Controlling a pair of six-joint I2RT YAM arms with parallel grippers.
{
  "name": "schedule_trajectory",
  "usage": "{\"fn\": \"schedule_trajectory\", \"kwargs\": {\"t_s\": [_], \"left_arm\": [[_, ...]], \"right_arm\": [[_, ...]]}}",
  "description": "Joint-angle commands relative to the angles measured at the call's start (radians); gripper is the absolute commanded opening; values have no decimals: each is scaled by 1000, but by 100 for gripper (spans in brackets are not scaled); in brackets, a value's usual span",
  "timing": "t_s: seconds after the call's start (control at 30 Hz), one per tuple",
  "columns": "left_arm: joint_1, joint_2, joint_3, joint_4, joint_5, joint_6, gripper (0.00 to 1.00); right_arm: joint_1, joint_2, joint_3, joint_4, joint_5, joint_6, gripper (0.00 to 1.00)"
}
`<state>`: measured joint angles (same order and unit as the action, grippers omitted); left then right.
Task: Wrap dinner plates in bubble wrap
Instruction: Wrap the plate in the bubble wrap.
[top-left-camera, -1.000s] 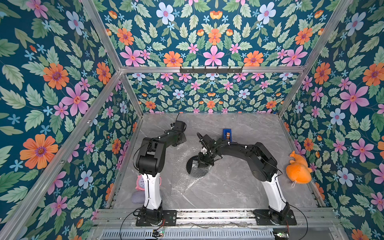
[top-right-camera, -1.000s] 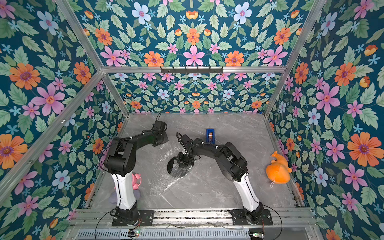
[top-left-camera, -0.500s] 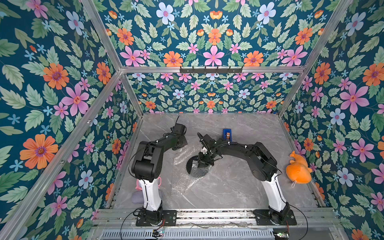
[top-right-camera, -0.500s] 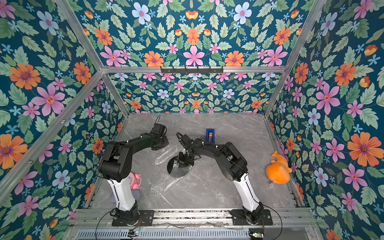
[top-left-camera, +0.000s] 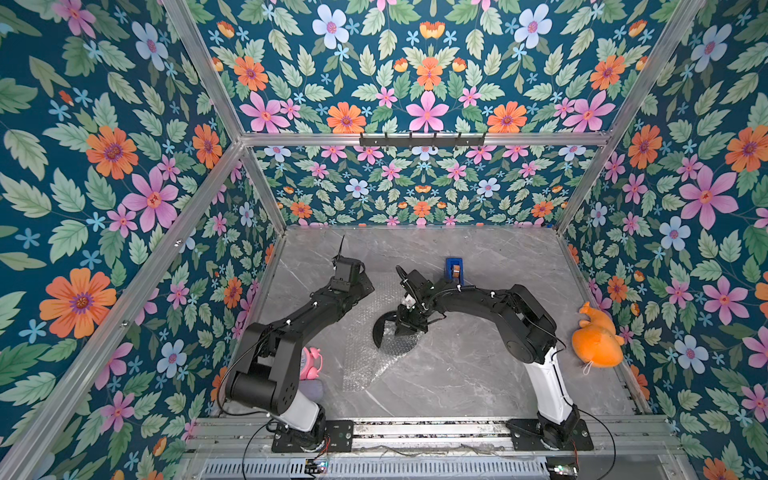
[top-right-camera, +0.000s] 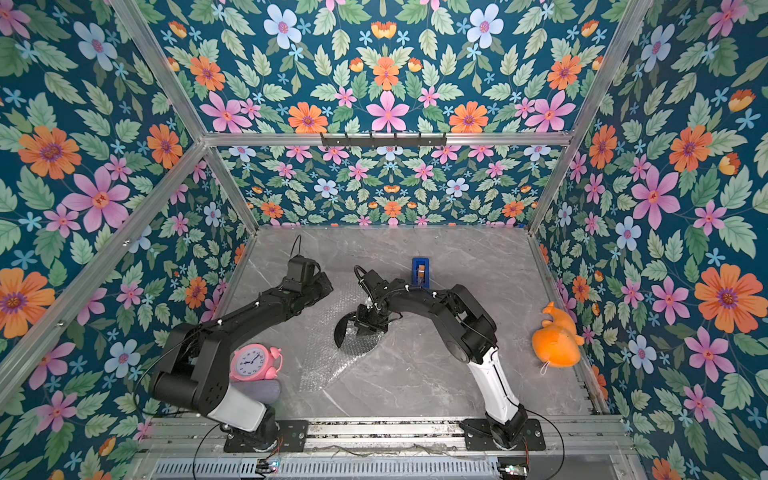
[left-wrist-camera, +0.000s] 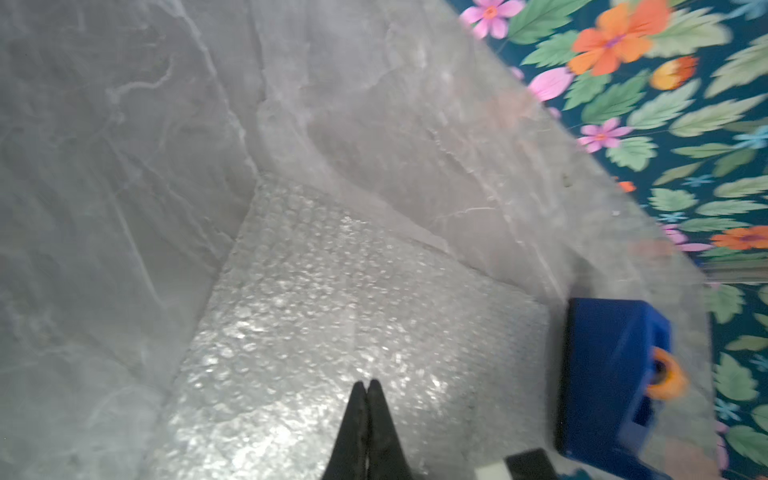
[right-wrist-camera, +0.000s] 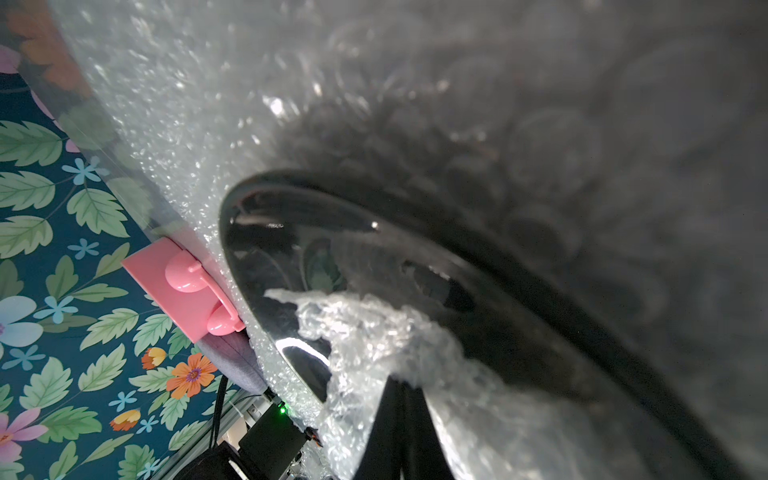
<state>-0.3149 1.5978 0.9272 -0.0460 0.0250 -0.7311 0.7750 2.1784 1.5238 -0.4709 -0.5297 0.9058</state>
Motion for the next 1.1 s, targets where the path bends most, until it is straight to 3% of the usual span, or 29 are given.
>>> {"fn": "schedule_trajectory", "kwargs": {"t_s": [0.0,0.07,0.1,0.3,0.4,0.6,0.8,1.03,1.07], "left_arm": [[3,128,147,-188,-96,116,25],[4,227,263,-300,-147,169,43],[5,266,310,-332,-168,193,45],[19,426,490,-449,-233,246,43],[48,482,530,-468,-181,239,38],[53,565,576,-497,-116,239,40],[48,599,576,-534,-114,255,29],[48,578,515,-500,-120,260,0],[48,569,507,-493,-120,255,0]], "right_arm": [[4,23,-17,-76,143,12,1],[3,24,-17,-80,144,10,2],[2,23,-17,-81,144,10,2],[3,27,-17,-78,143,12,1],[3,27,-17,-80,139,10,1],[3,26,-13,-83,140,8,1],[3,23,-3,-95,146,6,1],[2,20,-4,-96,151,8,1],[3,18,-6,-94,150,8,1]]}}
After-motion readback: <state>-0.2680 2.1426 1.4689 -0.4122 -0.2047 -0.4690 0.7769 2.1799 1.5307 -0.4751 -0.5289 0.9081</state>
